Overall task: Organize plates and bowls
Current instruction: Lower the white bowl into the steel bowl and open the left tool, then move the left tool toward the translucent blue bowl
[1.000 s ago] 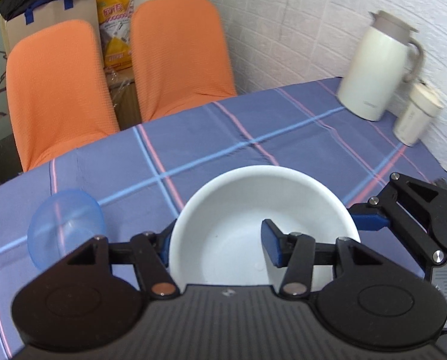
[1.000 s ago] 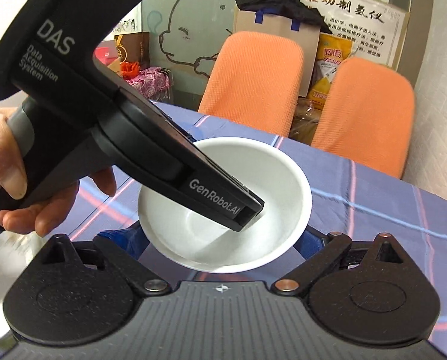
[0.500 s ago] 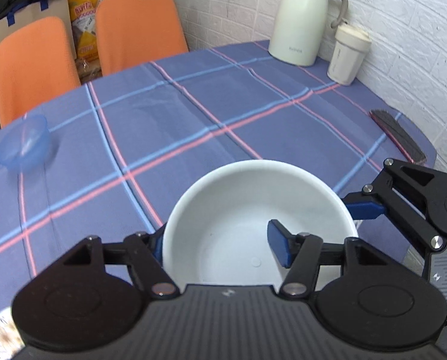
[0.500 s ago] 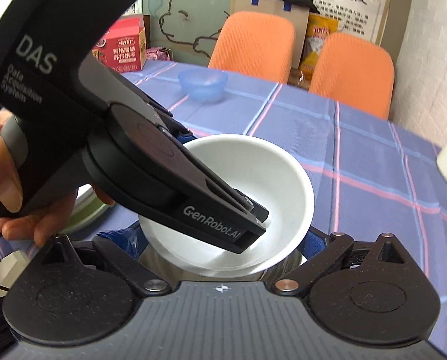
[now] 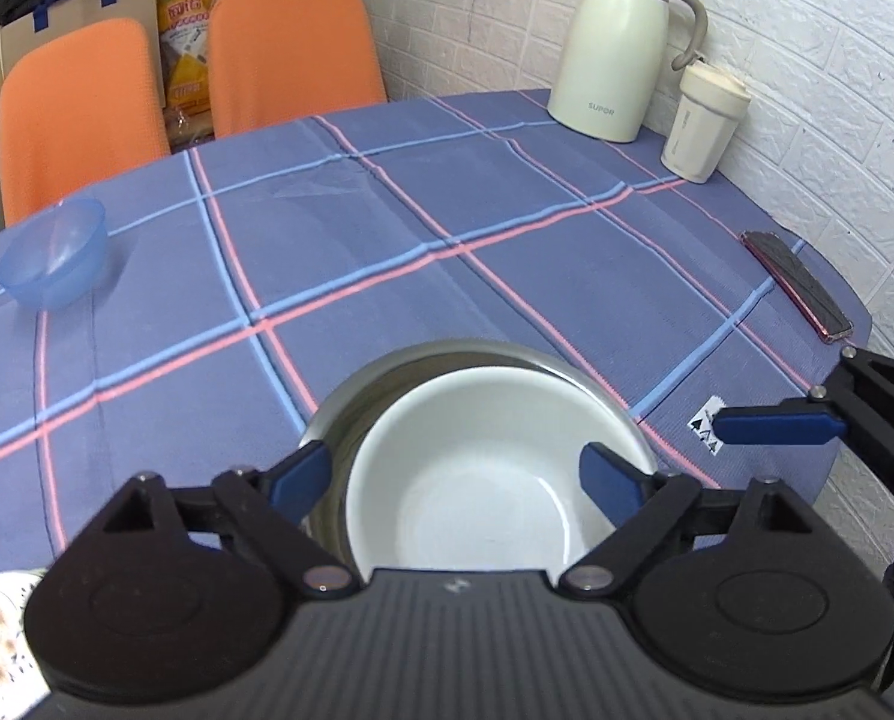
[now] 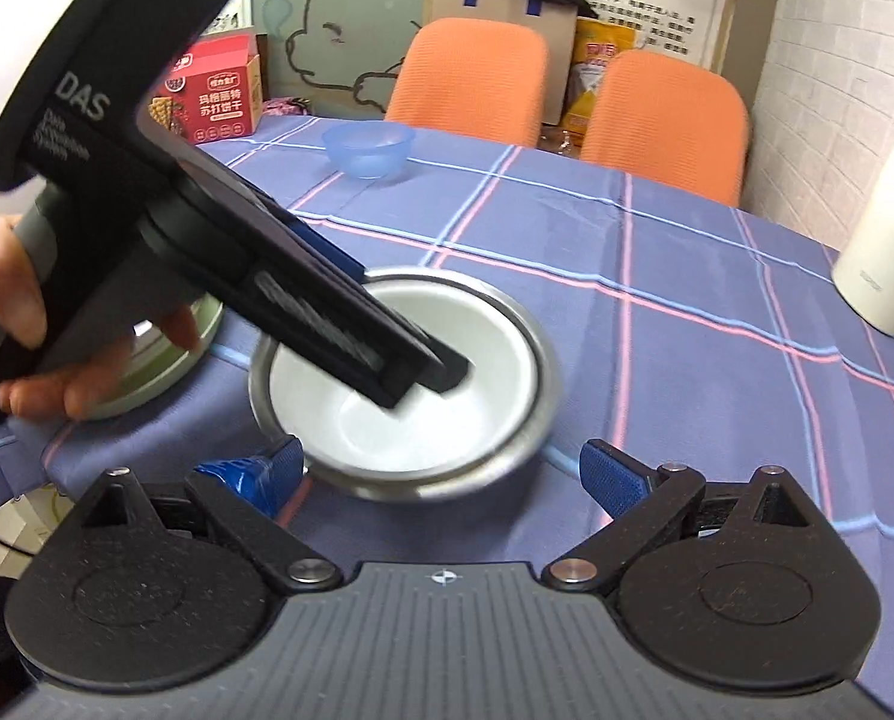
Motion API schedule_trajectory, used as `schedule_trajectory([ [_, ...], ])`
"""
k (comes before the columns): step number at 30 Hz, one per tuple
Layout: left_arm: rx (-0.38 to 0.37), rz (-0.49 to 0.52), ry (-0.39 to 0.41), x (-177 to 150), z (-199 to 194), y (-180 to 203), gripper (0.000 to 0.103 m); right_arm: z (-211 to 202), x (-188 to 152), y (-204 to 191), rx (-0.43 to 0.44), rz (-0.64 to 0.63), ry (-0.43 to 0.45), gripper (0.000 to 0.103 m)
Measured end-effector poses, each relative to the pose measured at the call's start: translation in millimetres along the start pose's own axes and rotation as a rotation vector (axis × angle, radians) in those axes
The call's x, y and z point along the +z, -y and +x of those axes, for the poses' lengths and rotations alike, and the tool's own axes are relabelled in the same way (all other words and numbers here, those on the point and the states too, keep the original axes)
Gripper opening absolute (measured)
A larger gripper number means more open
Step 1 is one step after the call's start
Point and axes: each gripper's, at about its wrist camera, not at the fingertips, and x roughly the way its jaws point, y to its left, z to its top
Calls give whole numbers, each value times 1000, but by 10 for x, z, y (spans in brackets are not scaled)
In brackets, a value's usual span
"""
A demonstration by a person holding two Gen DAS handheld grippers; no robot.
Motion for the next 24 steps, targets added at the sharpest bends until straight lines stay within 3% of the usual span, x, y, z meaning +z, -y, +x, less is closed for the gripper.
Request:
schedule_trajectory([
  [7, -1, -17, 73, -32, -319, -126, 98, -137, -85, 80, 8, 55, 25, 87],
  [10, 36, -37, 105, -68, -492, -309, 101, -96, -24, 87, 35, 79, 32, 87],
  [16, 151, -145, 102, -111, -684, -1000, 101, 131, 234, -2, 104, 90, 45, 87],
  [24, 195, -332, 84, -83, -745, -1927, 101, 600, 874, -276, 156, 13, 42, 87],
])
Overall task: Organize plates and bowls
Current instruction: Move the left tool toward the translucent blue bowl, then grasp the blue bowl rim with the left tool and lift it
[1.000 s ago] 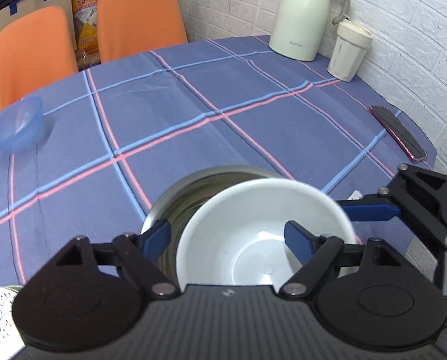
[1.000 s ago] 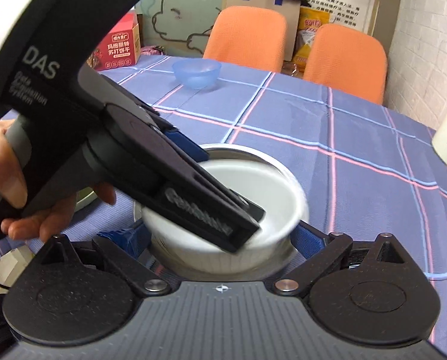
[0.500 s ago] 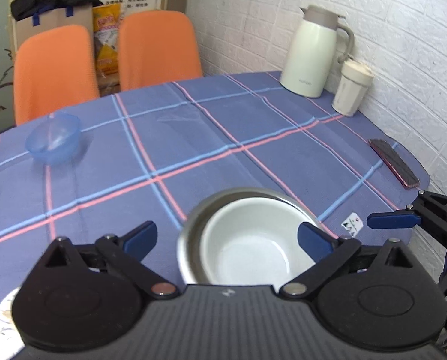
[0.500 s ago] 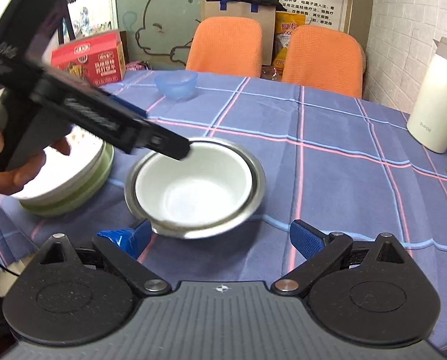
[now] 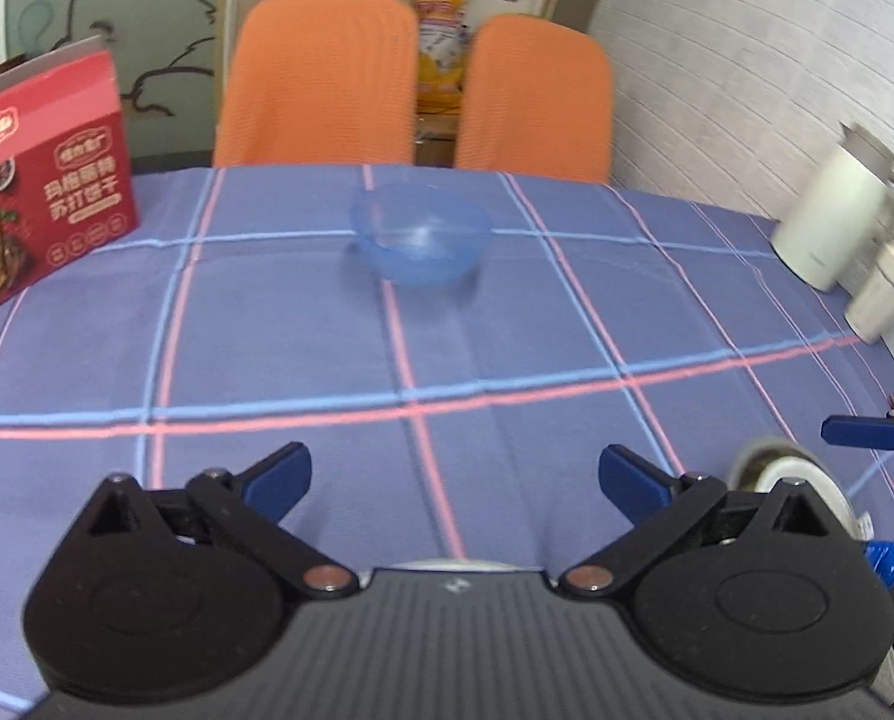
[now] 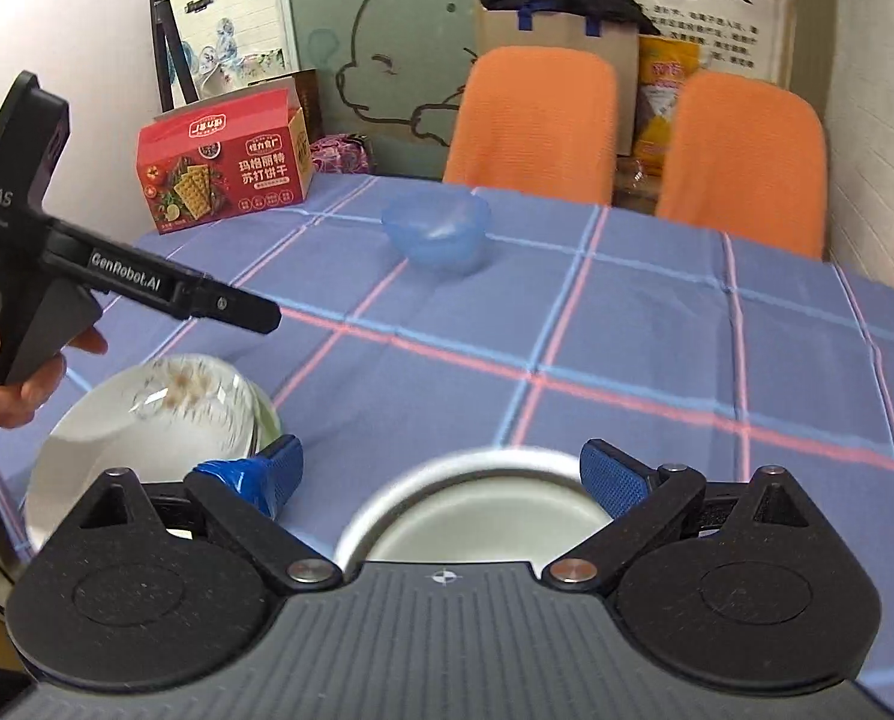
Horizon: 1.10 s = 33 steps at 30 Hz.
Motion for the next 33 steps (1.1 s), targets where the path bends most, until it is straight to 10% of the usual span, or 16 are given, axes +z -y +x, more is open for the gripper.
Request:
schedule_trajectory([
  [12, 8, -78, -2, 915, 773, -387, 101, 1303, 880, 76, -10, -24, -99, 87],
  [33, 43, -46, -57, 1155, 1770, -541, 101, 2063, 916, 92, -13, -63, -140, 89],
])
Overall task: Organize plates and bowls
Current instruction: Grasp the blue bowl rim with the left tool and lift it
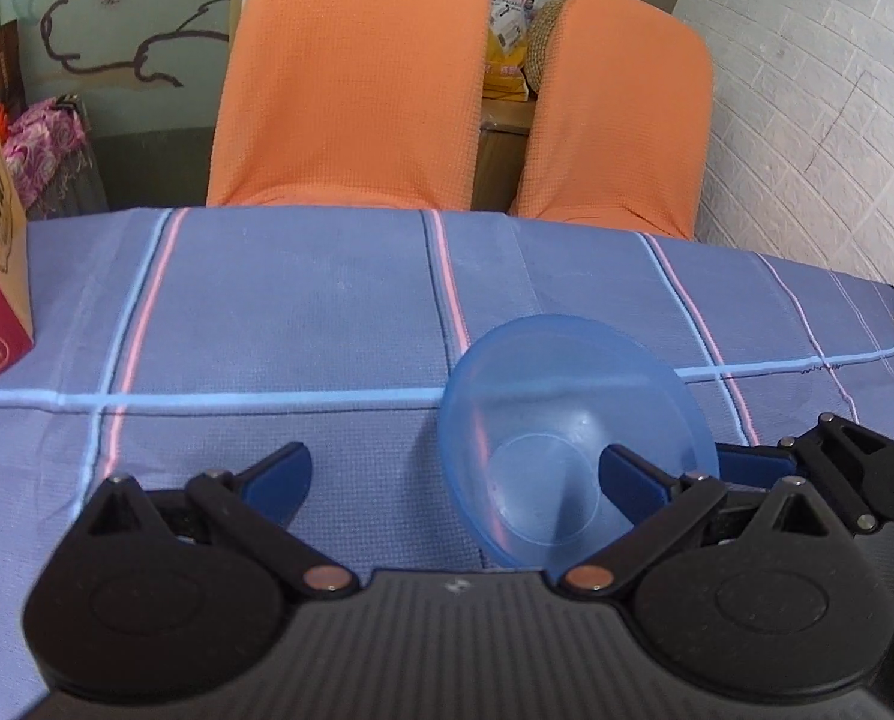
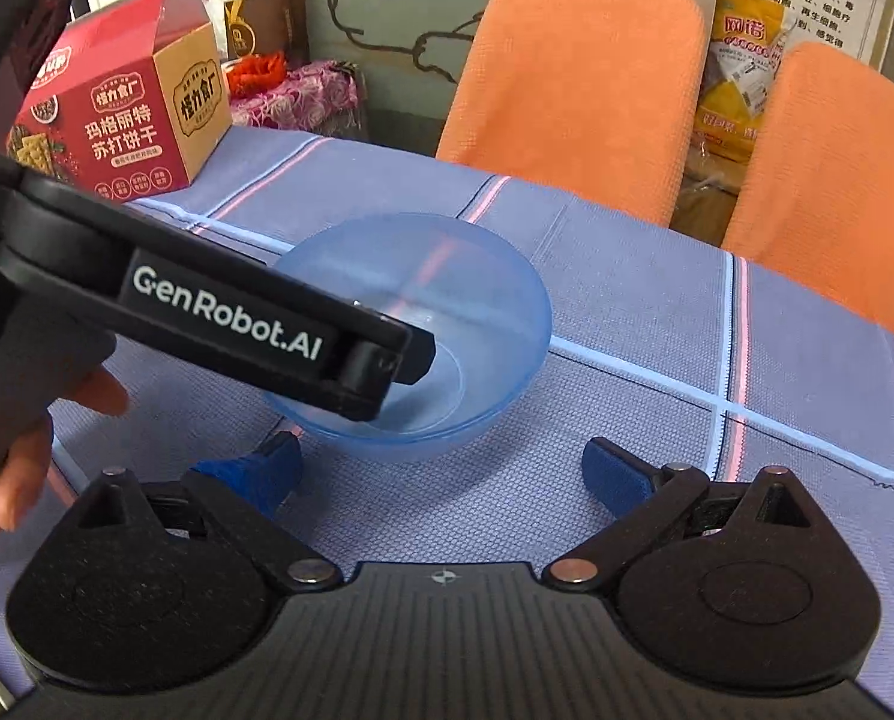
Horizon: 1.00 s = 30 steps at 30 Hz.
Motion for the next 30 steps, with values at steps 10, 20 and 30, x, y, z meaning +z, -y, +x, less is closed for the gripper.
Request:
schedule_trajectory([
  [10, 22, 29, 40, -118, -21, 68, 101, 54, 38, -14, -5, 7, 27, 90],
  [20, 46, 84, 48, -151, 21, 164, 101, 106, 57, -5, -1, -3, 56, 86],
  [30, -34, 56, 27, -127, -103, 133, 57, -22, 112, -72, 21, -32, 146, 78],
])
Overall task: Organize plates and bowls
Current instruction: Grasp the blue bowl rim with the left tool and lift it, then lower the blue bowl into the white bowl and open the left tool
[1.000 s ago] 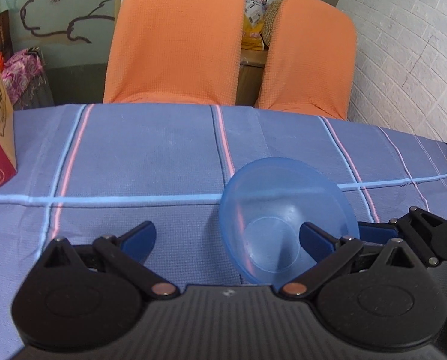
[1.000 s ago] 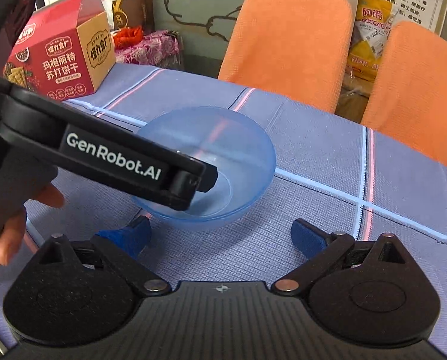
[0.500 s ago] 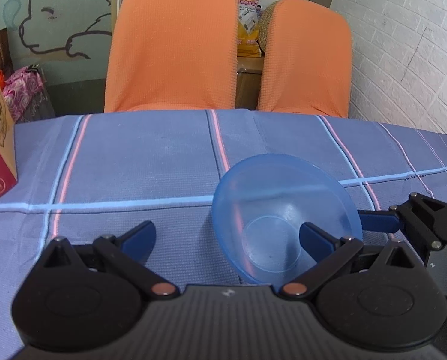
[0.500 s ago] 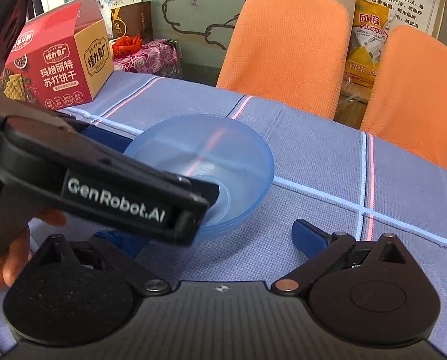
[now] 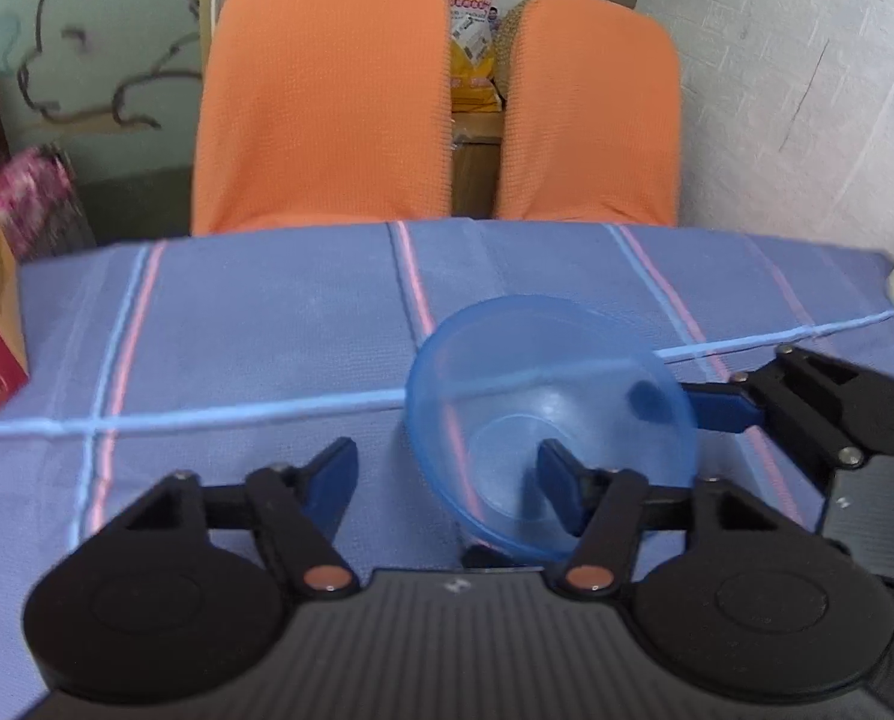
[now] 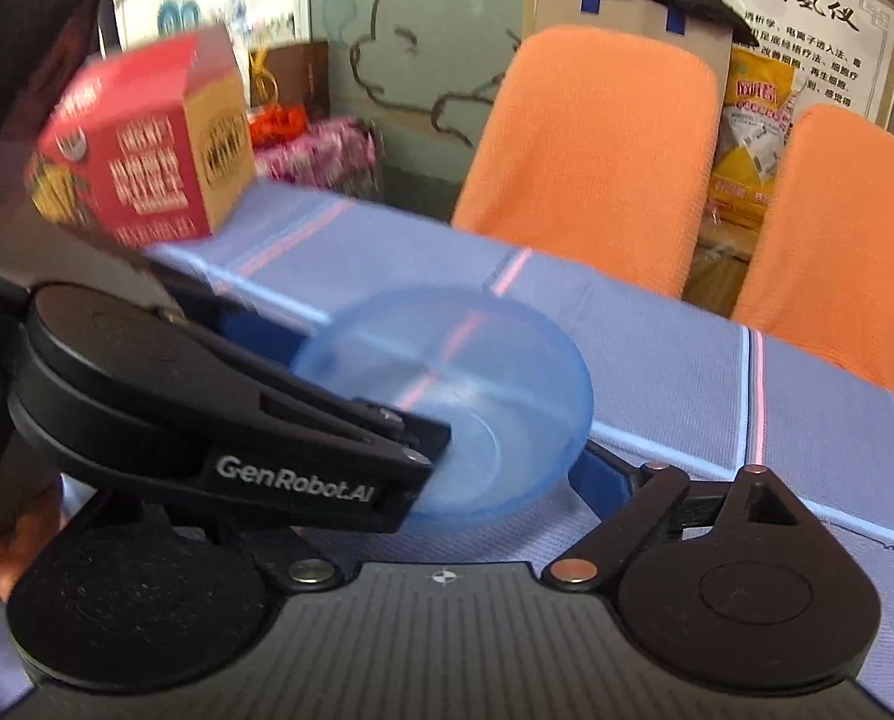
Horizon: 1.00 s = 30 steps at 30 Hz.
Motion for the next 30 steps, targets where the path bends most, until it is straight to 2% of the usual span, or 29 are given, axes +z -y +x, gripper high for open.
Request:
schedule_trajectory([
  [2, -33, -14, 10, 11, -113, 5, 57, -97, 35, -21, 2, 6, 20, 78],
  [11, -65, 58, 76, -164, -749, 401, 57, -769, -28, -232, -39, -33, 84, 78],
  [16, -92, 116, 64, -485, -1162, 876, 57, -1414, -277, -343, -28, -62, 98, 78],
  [20, -104, 184, 92, -803, -1444, 1374, 59, -1891, -542, -420, -77, -89, 88, 79],
  [23, -174, 199, 67, -994, -1488, 1661, 59, -2144, -736, -392, -130, -74, 71, 79],
  [30, -234, 264, -19, -1469, -1387, 2225, 61, -2377, -1208, -264, -164, 8, 11, 81],
])
